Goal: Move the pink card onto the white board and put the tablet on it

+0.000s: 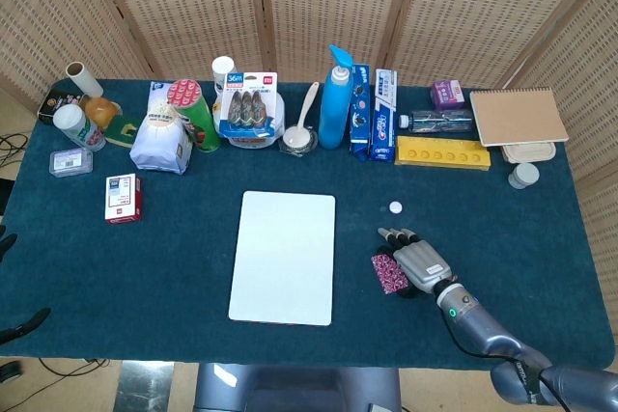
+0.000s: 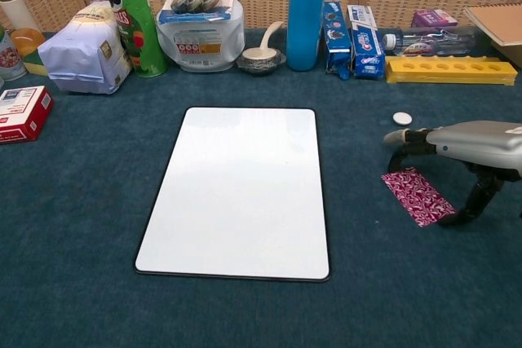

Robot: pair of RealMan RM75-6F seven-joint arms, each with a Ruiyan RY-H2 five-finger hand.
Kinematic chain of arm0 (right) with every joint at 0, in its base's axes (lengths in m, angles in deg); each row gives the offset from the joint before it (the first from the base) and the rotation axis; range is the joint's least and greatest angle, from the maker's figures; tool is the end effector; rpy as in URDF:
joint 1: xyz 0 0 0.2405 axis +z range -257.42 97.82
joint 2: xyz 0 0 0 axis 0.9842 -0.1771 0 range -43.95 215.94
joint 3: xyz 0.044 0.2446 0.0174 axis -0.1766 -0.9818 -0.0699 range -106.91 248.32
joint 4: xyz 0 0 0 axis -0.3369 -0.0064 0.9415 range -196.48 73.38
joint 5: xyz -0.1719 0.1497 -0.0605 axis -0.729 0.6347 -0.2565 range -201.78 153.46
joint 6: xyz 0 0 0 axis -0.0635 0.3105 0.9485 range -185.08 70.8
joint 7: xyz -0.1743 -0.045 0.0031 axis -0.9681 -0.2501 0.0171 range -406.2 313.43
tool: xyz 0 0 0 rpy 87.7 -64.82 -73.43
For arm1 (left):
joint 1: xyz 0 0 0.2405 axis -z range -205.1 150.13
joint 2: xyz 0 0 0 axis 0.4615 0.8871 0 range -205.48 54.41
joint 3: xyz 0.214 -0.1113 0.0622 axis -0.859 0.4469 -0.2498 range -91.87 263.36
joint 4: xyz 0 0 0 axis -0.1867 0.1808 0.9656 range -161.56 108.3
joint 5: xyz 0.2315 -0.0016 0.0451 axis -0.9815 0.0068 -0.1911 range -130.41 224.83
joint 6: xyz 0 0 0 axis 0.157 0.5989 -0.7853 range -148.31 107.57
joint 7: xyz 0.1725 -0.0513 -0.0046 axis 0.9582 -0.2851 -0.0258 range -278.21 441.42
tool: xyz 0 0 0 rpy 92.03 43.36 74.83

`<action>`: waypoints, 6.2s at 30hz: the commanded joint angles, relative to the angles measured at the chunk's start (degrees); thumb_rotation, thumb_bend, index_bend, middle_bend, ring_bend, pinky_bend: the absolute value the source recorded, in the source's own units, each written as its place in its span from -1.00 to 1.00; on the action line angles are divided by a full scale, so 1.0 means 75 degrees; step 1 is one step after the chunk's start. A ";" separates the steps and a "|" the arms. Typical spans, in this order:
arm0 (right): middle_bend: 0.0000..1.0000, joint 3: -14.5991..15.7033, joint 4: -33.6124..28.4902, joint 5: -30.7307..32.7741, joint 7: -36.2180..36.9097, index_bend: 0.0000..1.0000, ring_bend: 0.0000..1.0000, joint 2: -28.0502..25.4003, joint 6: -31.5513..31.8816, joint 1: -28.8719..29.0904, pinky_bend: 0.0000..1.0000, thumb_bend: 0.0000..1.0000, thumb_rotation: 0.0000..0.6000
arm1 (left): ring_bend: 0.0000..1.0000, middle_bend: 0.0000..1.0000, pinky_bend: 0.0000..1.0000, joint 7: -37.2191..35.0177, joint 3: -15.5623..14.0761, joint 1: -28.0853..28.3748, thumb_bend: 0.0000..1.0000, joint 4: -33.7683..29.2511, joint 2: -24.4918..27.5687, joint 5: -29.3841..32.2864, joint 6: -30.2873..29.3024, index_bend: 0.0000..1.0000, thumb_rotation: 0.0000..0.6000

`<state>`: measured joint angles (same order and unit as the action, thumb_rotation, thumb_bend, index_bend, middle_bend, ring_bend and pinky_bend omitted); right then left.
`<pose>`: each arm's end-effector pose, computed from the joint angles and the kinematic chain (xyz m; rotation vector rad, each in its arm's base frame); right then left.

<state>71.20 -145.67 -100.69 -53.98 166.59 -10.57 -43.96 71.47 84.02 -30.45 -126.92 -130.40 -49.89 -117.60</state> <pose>-0.2274 -0.3173 -0.0588 2.0858 -1.0515 0.6655 -0.2847 0.1565 0.1769 -1.3447 -0.9442 -1.1109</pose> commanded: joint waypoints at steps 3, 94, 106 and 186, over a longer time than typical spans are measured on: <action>-1.00 0.0023 0.0042 -0.0136 0.0157 -0.30 -1.00 0.0017 0.0059 -0.0031 -1.00 -0.46 1.00 | -1.00 -1.00 -0.98 0.0020 -0.0001 0.0005 -0.77 -0.0009 -0.0003 0.0001 0.0013 -1.00 1.00; -1.00 -0.1603 0.2302 0.5159 -0.1026 -0.30 -1.00 0.0722 -0.0917 0.1819 -1.00 -0.53 1.00 | -1.00 -1.00 -0.98 0.0167 0.0028 0.0080 -0.77 -0.0034 -0.0122 -0.0072 0.0016 -1.00 1.00; -1.00 -0.1709 0.3627 0.4517 -0.0293 -0.25 -1.00 0.1506 -0.1270 0.1756 -1.00 -0.52 1.00 | -1.00 -1.00 -0.98 0.0269 0.0102 0.0137 -0.77 -0.0157 -0.0118 0.0125 0.0150 -1.00 1.00; -0.96 -0.1757 0.0123 0.2690 -0.0379 0.04 -1.00 0.0568 -0.0148 0.1124 -1.00 -0.34 1.00 | -1.00 -1.00 -0.98 -0.0102 0.0028 0.0066 -0.77 -0.0051 -0.0013 -0.0021 0.0030 -1.00 1.00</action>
<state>57.58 -139.47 -80.26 -54.23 172.75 -13.82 -35.26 70.78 84.25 -29.96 -127.33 -130.54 -50.01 -117.38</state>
